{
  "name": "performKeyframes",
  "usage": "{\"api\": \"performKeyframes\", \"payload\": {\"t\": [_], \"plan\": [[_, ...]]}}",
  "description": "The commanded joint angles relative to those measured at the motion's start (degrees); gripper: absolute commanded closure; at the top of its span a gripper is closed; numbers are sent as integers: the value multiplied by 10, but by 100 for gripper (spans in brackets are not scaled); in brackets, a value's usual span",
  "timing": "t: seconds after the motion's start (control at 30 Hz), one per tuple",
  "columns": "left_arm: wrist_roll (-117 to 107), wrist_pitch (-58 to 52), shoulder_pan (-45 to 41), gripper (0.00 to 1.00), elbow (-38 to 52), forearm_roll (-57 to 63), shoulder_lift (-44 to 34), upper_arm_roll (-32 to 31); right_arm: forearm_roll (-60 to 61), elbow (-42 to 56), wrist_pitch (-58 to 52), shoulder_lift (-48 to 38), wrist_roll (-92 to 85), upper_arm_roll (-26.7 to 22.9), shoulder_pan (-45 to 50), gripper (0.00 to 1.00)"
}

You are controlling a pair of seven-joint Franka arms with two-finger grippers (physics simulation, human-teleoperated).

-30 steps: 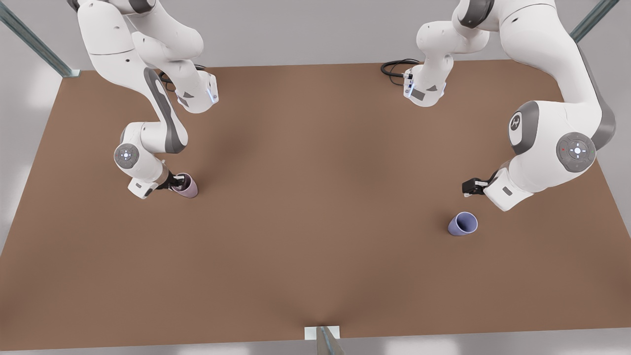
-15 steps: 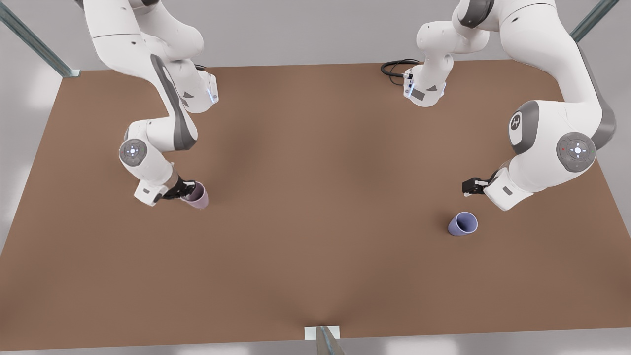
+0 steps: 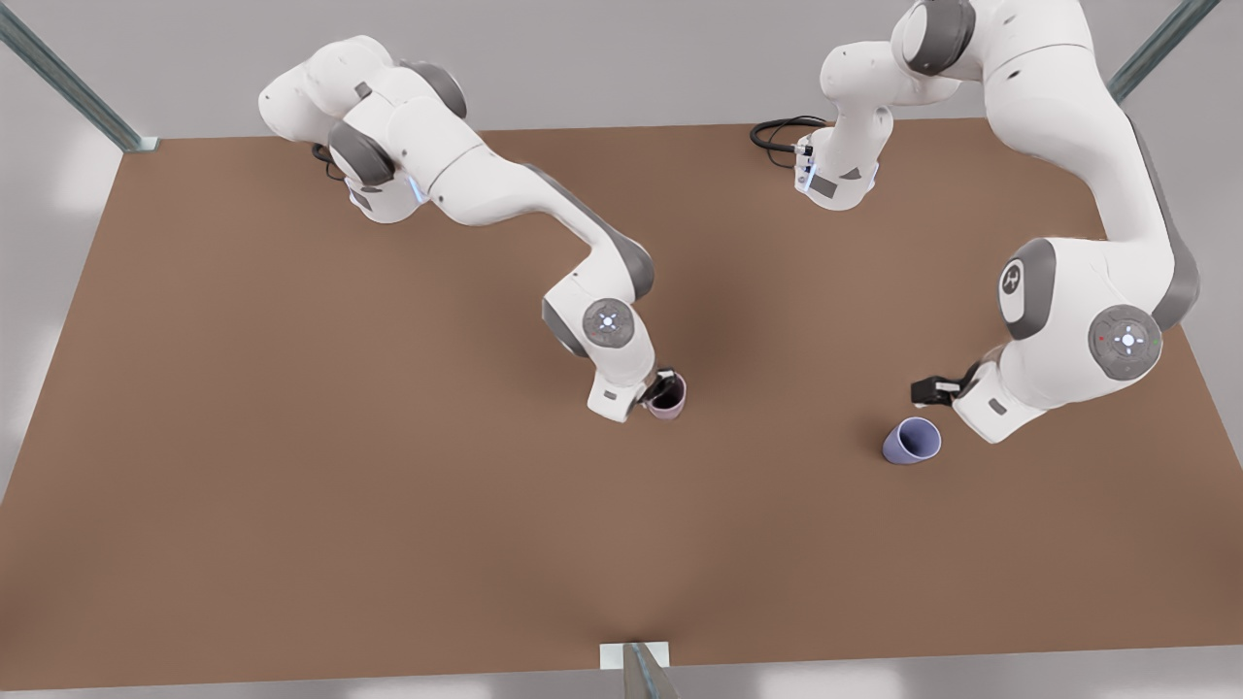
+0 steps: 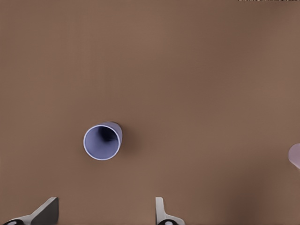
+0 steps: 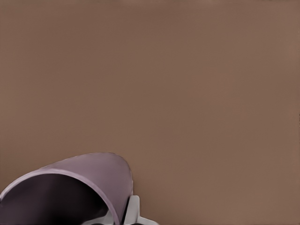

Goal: Stack the cups, with the pink cup at the bottom and the purple cup at the top

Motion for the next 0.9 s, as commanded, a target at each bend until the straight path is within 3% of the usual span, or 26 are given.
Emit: {"api": "performKeyframes", "payload": {"t": [0.0, 0.2, 0.33, 0.43, 0.53, 0.77, 0.87], "plan": [[2, 63, 11, 0, 0, -6, 14, 3, -4, 34, -14, 19, 384, -19, 2, 79], [15, 108, 34, 0, -8, -29, 61, 15, -3, 51, -16, 41, 386, -25, 2, 79], [97, 221, 51, 0, -91, -64, 67, 42, -3, 72, -18, 65, 387, -27, 11, 79], [104, 238, 55, 0, -94, -63, 83, 46, -3, 72, -13, 73, 395, -27, 14, 79], [136, 303, 59, 0, -155, -64, 78, 48, -3, 71, -10, 73, 397, -27, 14, 60], [152, 332, 59, 0, -187, -64, 83, 48, -3, 67, -12, 71, 396, -27, 13, 61], [162, 331, 60, 0, -201, -64, 88, 51, -3, 50, -9, 50, 396, -28, 13, 53]]}}
